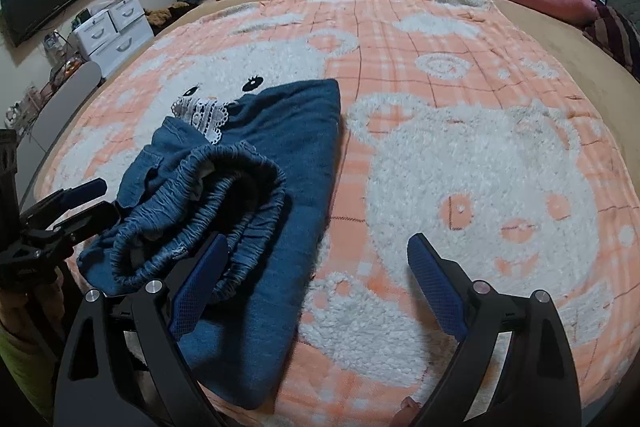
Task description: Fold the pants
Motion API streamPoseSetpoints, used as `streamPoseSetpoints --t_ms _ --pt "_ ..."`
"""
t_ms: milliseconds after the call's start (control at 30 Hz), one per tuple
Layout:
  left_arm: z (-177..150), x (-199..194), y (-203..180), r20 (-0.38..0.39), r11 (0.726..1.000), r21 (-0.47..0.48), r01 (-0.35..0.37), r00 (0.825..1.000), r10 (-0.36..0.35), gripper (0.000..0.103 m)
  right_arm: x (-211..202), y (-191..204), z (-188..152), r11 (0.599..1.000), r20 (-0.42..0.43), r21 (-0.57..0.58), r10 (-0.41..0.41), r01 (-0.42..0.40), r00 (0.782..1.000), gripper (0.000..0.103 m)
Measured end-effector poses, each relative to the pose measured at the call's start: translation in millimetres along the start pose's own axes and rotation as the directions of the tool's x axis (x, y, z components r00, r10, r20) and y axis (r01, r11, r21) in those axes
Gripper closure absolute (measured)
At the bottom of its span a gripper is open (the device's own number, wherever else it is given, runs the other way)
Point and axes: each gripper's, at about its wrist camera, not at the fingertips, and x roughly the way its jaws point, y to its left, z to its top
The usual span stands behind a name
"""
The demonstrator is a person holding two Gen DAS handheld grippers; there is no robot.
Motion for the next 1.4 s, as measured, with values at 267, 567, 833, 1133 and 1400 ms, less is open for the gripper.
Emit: streamPoseSetpoints --t_ms 267,567,833,1133,1400 --pt "4 18 7 -0.046 0.999 -0.035 0.015 0.999 -0.016 0.013 13 -2 1 0.997 -0.020 0.051 0.066 -0.065 0.998 0.034" --pt "4 34 1 -0.095 0.990 -0.077 0.118 0.988 -0.125 0.025 25 -1 3 0.984 -0.033 0.102 0.149 -0.145 0.988 0.050" --pt "10 44 -4 -0.112 0.989 -0.077 0.125 0.985 -0.133 0.051 39 3 9 0.968 -0.046 0.125 0.223 -0.216 0.974 0.074" --pt "18 19 -10 -0.016 0.992 -0.041 0.123 0.992 -0.124 0.081 7 37 19 0.989 0.077 -0.010 0.148 -0.148 0.986 0.087" --pt "61 2 9 0.077 0.997 -0.039 0.060 0.995 -0.057 0.081 4 63 66 0.992 0.172 -0.065 0.116 -0.107 0.978 0.090"
